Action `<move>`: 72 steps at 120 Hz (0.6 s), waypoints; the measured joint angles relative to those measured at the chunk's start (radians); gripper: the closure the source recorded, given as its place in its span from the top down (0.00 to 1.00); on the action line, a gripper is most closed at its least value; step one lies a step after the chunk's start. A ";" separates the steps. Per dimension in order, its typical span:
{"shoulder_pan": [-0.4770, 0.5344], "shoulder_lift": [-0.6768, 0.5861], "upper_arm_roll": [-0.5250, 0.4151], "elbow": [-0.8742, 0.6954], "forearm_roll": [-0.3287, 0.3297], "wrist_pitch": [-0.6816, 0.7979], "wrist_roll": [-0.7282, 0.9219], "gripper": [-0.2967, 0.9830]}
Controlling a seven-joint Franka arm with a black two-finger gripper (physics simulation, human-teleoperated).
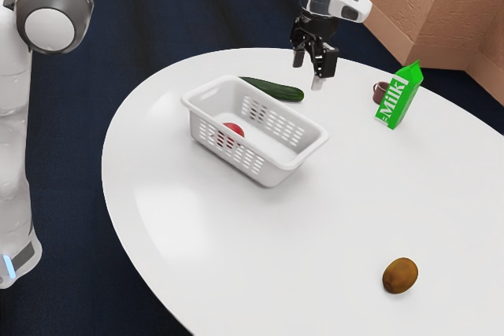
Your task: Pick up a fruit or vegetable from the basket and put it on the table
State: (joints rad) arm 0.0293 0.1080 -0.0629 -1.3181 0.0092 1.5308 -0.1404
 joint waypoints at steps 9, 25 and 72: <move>0.000 0.000 0.000 0.000 0.000 0.000 -0.001 0.77; 0.009 -0.003 0.004 0.010 0.004 -0.005 -0.001 0.77; 0.271 0.027 0.016 0.046 0.056 -0.067 -0.007 0.77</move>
State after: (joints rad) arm 0.3002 0.1353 -0.0468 -1.2720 0.0655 1.4635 -0.1470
